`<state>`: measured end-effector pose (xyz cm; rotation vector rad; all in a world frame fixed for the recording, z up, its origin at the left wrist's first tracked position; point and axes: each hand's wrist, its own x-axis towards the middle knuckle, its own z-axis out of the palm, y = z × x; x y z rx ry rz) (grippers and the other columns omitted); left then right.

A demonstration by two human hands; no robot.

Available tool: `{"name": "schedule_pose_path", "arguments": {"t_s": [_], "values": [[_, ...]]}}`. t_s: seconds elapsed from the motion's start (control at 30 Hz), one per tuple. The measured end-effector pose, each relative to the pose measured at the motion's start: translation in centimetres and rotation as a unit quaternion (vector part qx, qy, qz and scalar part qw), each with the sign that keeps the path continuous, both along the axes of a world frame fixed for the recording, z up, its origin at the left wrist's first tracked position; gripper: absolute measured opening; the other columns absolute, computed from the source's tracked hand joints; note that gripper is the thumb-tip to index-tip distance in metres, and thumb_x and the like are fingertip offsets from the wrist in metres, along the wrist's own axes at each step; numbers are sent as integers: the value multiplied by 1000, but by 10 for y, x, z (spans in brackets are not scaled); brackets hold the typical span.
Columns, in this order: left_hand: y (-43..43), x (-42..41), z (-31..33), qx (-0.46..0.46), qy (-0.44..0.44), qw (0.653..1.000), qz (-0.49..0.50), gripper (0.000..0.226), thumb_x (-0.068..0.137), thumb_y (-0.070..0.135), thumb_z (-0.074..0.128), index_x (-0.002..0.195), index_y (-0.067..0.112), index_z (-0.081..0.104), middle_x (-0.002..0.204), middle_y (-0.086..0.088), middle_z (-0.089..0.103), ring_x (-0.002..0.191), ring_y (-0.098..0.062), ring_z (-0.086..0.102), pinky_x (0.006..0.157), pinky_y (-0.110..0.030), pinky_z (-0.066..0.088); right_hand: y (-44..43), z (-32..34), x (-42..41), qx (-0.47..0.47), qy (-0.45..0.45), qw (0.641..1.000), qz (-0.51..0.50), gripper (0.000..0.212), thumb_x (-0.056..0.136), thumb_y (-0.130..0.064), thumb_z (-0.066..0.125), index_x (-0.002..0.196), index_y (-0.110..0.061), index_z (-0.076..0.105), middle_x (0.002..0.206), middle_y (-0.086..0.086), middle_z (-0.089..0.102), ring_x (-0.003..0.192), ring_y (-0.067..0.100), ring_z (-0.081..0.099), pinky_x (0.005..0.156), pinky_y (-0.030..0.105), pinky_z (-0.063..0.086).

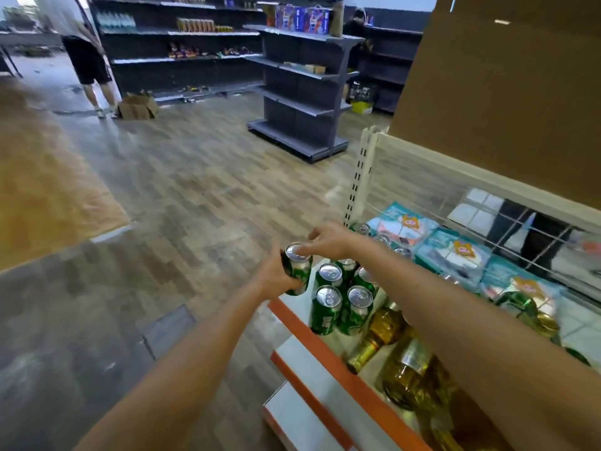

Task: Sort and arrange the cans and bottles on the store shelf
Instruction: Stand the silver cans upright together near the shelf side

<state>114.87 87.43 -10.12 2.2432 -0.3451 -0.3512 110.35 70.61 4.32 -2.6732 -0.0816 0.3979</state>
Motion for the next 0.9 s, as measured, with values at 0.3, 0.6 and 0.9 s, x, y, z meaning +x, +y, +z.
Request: {"name": "schedule_pose_path", "arguments": {"t_s": [0.3, 0.6, 0.9], "values": [[-11, 48, -95, 27, 20, 995, -92, 50, 45, 36, 83, 87, 22, 60, 78, 5, 70, 69, -10, 67, 55, -35, 59, -39, -26, 10, -15, 34, 991, -129, 41, 92, -42, 61, 115, -9, 63, 111, 8, 66, 96, 24, 63, 85, 38, 54], [-2, 63, -79, 28, 50, 981, -186, 73, 40, 47, 93, 103, 29, 61, 93, 11, 72, 90, -9, 68, 77, -39, 59, -42, -24, -34, -23, 39, 964, -262, 36, 91, -45, 58, 76, -12, 57, 75, 7, 54, 67, 19, 50, 59, 32, 35], [0, 33, 16, 40, 84, 941, -326, 42, 66, 21, 88, 103, 26, 68, 74, 20, 71, 69, -1, 66, 59, -18, 53, -42, -4, -88, -20, 31, 937, -347, 42, 91, -45, 62, 108, -7, 62, 100, 7, 61, 89, 22, 59, 68, 33, 44]]}}
